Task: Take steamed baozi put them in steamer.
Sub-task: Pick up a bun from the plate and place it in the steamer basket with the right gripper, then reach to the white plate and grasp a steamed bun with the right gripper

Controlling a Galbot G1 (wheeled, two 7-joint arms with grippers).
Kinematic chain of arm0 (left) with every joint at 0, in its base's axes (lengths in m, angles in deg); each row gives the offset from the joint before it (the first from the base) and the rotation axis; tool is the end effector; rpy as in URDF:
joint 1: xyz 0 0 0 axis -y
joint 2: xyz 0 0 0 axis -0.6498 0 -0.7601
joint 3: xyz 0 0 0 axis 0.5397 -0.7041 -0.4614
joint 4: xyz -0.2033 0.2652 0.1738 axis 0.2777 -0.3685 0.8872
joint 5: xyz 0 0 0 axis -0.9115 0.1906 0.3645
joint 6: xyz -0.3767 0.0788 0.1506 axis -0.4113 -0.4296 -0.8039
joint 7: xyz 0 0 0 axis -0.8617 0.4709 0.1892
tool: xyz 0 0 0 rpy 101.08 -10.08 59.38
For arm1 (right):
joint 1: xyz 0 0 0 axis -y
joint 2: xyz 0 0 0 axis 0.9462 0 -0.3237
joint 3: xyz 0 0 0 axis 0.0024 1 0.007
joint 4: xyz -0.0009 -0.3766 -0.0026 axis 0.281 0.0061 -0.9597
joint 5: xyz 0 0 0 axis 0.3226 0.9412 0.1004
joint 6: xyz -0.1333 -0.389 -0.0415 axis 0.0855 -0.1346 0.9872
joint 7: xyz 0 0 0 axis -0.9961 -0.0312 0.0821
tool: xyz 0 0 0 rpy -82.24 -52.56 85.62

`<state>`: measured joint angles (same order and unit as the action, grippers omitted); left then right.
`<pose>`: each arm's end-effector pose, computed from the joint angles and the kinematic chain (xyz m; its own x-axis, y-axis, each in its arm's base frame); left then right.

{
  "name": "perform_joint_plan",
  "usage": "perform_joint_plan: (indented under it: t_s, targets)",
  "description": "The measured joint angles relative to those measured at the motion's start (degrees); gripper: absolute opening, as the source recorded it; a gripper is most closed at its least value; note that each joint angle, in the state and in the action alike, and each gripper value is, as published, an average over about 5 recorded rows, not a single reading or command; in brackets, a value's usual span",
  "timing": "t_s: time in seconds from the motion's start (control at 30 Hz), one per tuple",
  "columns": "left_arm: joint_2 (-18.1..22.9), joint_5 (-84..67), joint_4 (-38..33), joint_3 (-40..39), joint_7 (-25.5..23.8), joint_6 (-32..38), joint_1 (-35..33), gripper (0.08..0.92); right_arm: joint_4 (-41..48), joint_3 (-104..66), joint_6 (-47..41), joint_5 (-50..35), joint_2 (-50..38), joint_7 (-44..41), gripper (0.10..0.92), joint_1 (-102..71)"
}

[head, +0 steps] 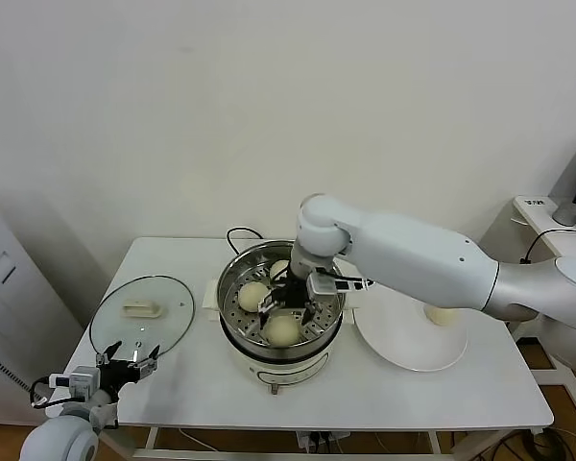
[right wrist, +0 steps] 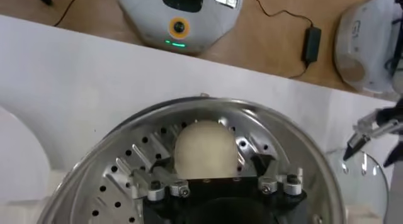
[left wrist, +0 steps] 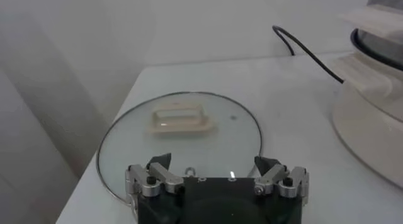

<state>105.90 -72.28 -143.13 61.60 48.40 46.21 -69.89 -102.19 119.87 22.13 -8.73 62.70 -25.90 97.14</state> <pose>0.2953 0.1470 -0.3456 -0.8710 -0.0052 0.4913 0.0510 0.9936 0.1009 0.5632 0.1701 -0.0781 0.0106 -0.2754 0.9613 0.1362 -0.9520 -0.2742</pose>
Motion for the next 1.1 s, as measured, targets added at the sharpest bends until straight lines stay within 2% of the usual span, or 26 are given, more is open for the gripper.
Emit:
perform_joint_plan:
  t_s: [0.3,0.83,1.1]
  targets:
    - [-0.3,-0.1,-0.6,0.2,0.0,-0.1,0.1,0.823,7.6,-3.4,-4.1,-3.4,-2.8,-2.1,0.823,5.1]
    - [-0.6,-0.3,-1.1,-0.1,0.0,-0.4,0.3,0.823,23.1,-0.3,-21.4,-12.4,-14.6,-5.7,0.823,8.8]
    - [-0.5,-0.4,-1.1,0.0,0.0,-0.4,0.4,0.823,29.9,-1.6,-25.1,-12.0,-17.0,-5.7,0.823,4.7]
